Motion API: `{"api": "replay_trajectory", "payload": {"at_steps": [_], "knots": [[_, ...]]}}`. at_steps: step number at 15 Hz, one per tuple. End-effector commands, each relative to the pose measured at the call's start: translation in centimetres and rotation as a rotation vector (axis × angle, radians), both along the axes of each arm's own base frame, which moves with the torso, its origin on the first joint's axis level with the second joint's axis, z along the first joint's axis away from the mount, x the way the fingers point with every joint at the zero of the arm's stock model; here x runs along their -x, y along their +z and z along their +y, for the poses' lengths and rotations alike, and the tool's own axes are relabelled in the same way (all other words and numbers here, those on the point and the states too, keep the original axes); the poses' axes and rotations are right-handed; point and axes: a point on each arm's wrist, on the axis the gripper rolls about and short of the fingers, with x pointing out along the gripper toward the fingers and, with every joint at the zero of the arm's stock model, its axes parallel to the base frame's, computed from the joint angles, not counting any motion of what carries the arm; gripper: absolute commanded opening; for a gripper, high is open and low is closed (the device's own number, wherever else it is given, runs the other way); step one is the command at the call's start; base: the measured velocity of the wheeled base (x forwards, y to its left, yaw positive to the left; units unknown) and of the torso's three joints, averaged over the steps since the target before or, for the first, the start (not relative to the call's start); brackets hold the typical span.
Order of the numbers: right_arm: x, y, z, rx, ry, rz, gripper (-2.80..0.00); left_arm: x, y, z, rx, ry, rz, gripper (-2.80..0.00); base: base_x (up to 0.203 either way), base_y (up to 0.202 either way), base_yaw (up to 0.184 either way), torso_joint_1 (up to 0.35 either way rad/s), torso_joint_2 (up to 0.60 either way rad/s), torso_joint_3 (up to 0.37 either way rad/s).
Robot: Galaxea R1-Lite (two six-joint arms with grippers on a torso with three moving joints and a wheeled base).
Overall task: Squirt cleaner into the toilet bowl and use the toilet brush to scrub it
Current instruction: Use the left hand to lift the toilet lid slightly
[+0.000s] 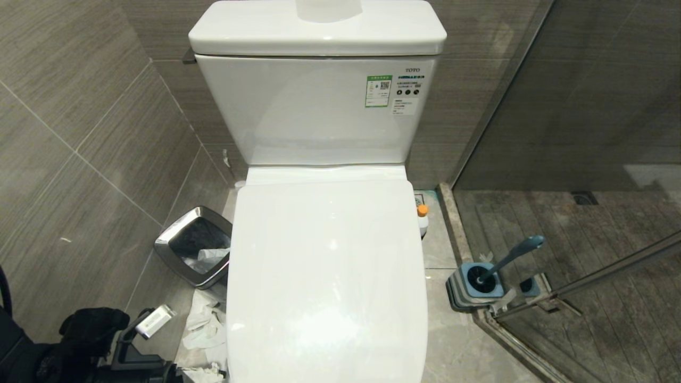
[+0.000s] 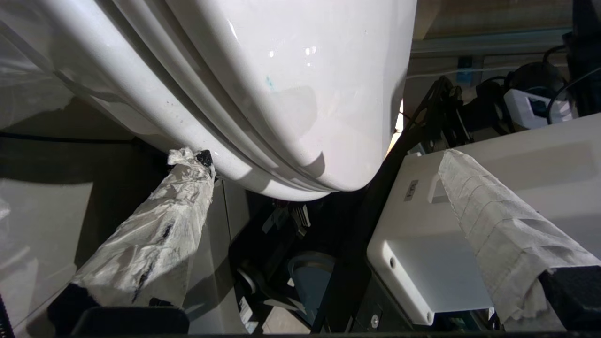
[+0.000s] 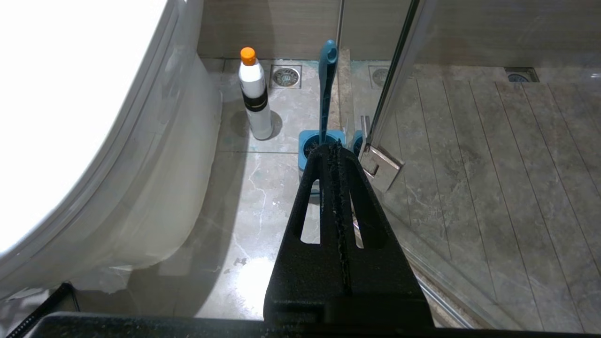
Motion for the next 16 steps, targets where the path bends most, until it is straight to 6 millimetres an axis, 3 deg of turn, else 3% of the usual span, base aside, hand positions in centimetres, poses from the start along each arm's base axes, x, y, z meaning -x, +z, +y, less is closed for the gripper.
{"api": "replay_trajectory", "payload": {"at_steps": [1,7,16], "knots": [[-0.2,-0.7,0.0,0.000,0.000,0.025,-2.80,-0.4,-0.1,-0.5,-0.007,-0.023,-0.002,0.00,0.000,0.000,0.000,0.000,0.00,0.000],[-0.2,-0.7,0.0,0.000,0.000,0.024,-2.80,-2.1,-0.3,-0.9,-0.032,-0.037,-0.008,0.00,0.000,0.000,0.000,0.000,0.00,0.000],[-0.2,-0.7,0.0,0.000,0.000,0.025,-2.80,-2.0,0.3,-1.9,-0.065,-0.074,-0.032,0.00,0.000,0.000,0.000,0.000,0.00,0.000]]}}
